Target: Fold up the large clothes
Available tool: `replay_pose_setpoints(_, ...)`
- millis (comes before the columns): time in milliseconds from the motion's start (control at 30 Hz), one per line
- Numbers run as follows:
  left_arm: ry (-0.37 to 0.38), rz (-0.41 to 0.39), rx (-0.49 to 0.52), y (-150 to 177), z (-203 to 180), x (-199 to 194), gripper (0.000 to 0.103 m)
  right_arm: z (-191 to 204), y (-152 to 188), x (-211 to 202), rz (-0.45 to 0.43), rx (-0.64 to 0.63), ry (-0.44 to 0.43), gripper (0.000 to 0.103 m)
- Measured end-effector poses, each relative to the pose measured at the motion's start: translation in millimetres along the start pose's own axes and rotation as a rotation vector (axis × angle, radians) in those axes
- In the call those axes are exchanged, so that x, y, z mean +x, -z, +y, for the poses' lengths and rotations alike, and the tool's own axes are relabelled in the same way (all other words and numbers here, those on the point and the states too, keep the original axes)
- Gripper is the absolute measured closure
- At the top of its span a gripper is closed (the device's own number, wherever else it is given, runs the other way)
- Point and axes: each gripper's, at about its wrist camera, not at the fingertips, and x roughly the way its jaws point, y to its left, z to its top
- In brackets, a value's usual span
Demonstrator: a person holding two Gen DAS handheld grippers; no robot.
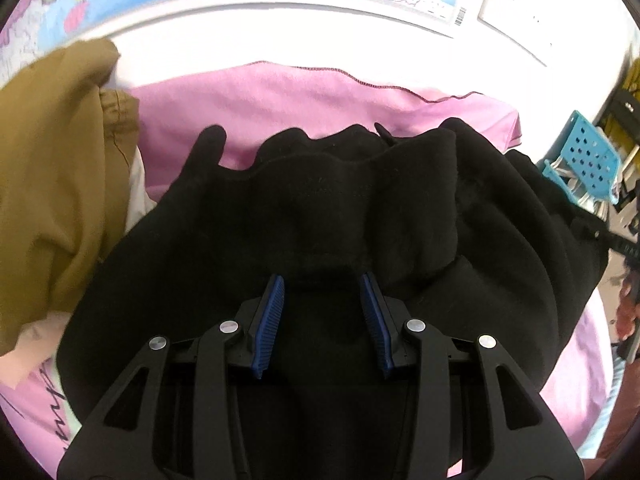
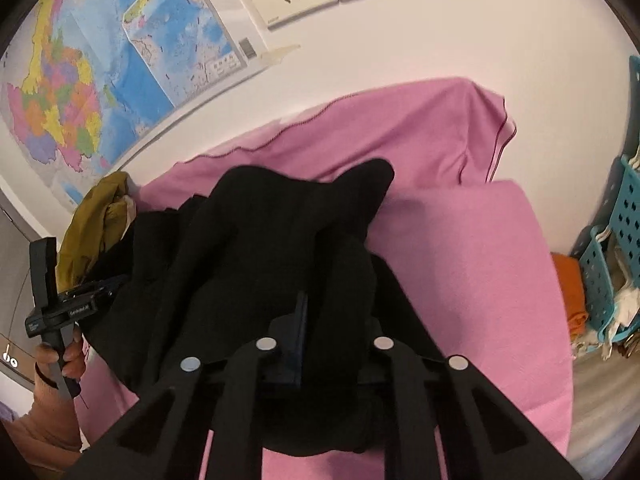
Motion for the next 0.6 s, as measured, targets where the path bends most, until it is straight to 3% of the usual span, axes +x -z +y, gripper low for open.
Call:
replay_pose_setpoints(167, -0.001, -0.009, 0.0, 0, 2, -2, 0.061, -9, -14, -5, -0.051, 0.026, 0.035, 0.093)
replay_pose_setpoints(233, -0.005, -0.001, -0.015, -1, 8, 1, 0.056, -15, -14, 15, -0.017, 0.031, 0.087, 0.093)
replay_pose_setpoints(333, 0.02, 0.014, -0.061, 3, 17, 3, 0.056, -22, -5, 46, 0.077, 0.065, 0.09, 0.091)
replay_pose_setpoints(467, 0.023, -0.023, -0.06, 10, 21, -13, 0.051, -24, -2, 43, 0.074, 0.093, 0.077, 0.089)
replay_pose_setpoints(500, 0.017, -0.041, -0.058, 12, 22, -20, 0.048, -26, -1, 39, 0.074, 0.104, 0.074, 0.086)
replay_pose_setpoints(567, 0.015, -0.068, -0.045, 17, 24, -32, 0.046, -30, 1, 31, 0.058, 0.124, 0.097, 0.064)
replay_pose_setpoints(600, 0.014, -0.075, -0.046, 18, 25, -35, 0.046, -32, 2, 26, 0.049, 0.134, 0.096, 0.06)
